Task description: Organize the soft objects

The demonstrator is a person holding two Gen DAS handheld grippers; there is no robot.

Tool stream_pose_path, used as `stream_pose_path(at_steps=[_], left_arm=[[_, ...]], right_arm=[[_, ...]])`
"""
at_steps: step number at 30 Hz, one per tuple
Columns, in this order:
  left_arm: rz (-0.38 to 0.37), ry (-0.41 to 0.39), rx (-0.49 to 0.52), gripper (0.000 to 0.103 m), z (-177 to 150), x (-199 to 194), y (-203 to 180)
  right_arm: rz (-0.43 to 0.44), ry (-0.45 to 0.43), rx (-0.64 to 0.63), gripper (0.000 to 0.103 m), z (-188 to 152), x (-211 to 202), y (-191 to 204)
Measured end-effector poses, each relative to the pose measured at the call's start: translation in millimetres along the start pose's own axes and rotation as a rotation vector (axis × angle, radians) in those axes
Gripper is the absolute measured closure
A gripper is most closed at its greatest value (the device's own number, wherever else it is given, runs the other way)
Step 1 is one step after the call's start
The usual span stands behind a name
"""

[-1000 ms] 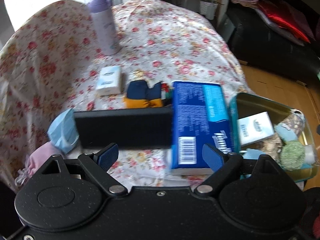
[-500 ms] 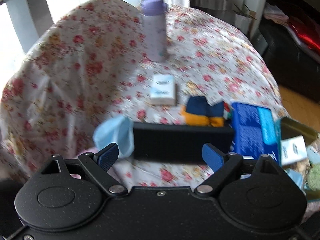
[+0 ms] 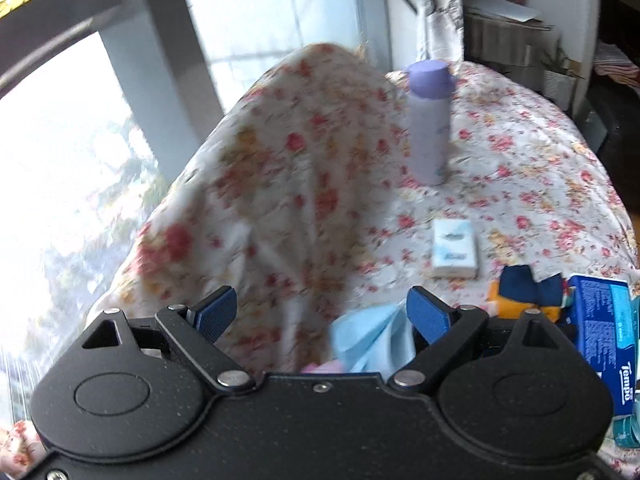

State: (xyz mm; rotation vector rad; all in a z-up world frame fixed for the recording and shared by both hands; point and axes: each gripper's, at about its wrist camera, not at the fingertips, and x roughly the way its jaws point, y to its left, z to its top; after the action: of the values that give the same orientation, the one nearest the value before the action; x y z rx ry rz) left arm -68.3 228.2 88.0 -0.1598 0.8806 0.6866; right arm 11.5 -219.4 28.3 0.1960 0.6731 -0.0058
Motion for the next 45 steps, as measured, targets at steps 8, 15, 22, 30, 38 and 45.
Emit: stream_pose_path(at_steps=[8, 15, 22, 30, 38, 45], left_arm=[[-0.066, 0.181, -0.031, 0.014, -10, 22, 21], [-0.073, 0.381, -0.149, 0.014, -9, 56, 22], [0.025, 0.529, -0.124, 0.014, -13, 93, -1], [0.074, 0.673, -0.177, 0.015, -24, 128, -9], [0.098, 0.709, -0.240, 0.014, -36, 147, -8], [0.065, 0.708, -0.284, 0.011, -40, 154, -4]], right_arm=[[0.000, -0.008, -0.041, 0.031, -1, -6, 7], [0.022, -0.010, -0.011, 0.031, -1, -7, 0], [0.051, -0.010, 0.018, 0.031, -1, -4, -7], [0.064, -0.012, 0.032, 0.031, -1, -4, -10], [0.070, 0.024, -0.107, 0.031, 2, -1, 16], [0.305, 0.117, -0.198, 0.031, 4, -10, 89]])
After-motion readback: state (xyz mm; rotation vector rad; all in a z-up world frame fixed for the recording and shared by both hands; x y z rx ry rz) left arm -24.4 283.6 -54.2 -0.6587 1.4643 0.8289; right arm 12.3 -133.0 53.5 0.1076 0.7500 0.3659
